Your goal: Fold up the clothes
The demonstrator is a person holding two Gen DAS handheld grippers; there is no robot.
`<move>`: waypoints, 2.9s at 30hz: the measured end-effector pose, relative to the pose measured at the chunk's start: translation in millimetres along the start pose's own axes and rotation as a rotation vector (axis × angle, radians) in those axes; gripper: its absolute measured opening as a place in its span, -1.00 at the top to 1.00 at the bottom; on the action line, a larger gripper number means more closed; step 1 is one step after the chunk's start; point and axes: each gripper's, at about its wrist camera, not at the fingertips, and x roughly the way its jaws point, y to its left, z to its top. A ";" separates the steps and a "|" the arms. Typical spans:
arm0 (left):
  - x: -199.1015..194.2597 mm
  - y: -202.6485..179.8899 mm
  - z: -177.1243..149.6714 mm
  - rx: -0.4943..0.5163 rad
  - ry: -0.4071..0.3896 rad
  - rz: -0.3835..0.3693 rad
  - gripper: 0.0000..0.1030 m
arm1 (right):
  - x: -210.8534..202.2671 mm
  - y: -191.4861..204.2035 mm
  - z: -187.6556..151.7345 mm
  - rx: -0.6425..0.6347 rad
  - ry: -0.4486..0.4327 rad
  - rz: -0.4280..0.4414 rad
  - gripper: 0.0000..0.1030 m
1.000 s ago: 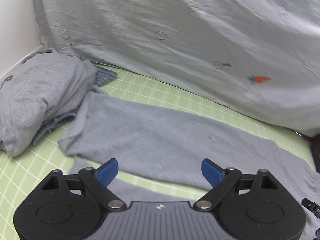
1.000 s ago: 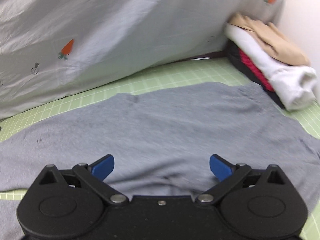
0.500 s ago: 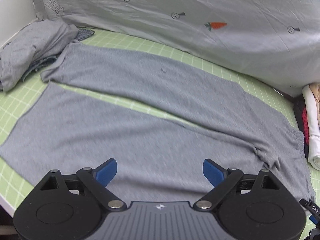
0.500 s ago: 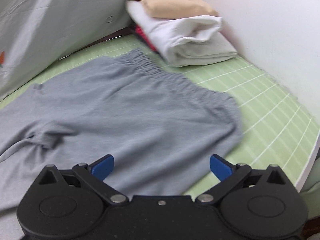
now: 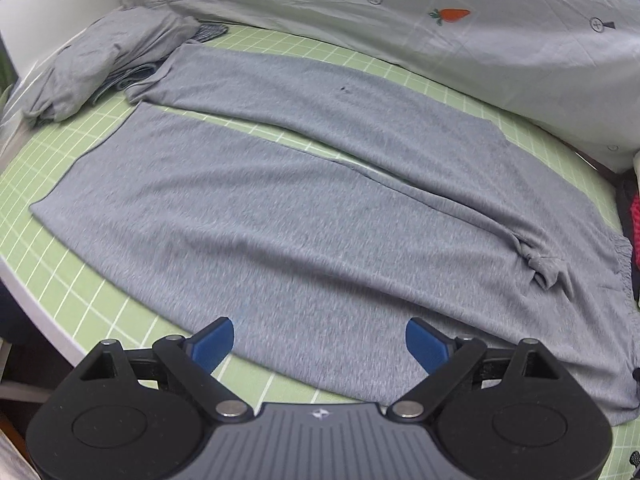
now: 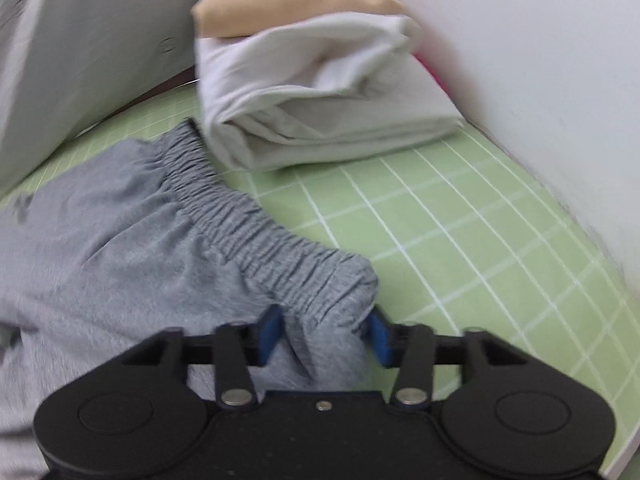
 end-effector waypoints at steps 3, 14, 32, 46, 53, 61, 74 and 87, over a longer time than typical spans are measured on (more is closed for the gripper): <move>-4.1 5.1 0.4 -0.033 -0.015 0.018 -0.80 | 0.5 -10.3 3.9 0.059 -0.003 -0.026 0.67; -2.1 67.9 -1.9 -0.183 -0.008 0.091 -0.80 | -32.9 4.7 -31.9 0.255 0.043 -0.027 -0.68; 39.8 223.1 37.7 -0.261 0.038 0.126 -0.78 | -81.7 105.1 -85.0 0.065 0.056 -0.131 0.95; 95.7 343.6 100.5 -0.314 0.049 0.180 -0.23 | -88.4 142.8 -93.4 0.158 0.030 -0.277 0.94; 104.0 348.3 107.3 -0.301 0.025 0.152 0.94 | -93.4 148.0 -95.6 0.190 0.018 -0.309 0.94; 78.7 375.6 108.0 -0.307 -0.090 0.215 0.99 | -107.9 148.2 -98.5 0.169 -0.002 -0.329 0.95; 58.8 408.6 90.7 -0.412 -0.050 0.340 0.16 | -113.8 146.7 -128.4 0.180 0.091 -0.205 0.70; 13.4 272.1 111.9 -0.331 -0.202 0.213 -0.59 | -86.2 72.1 -77.4 0.494 -0.040 -0.082 -0.90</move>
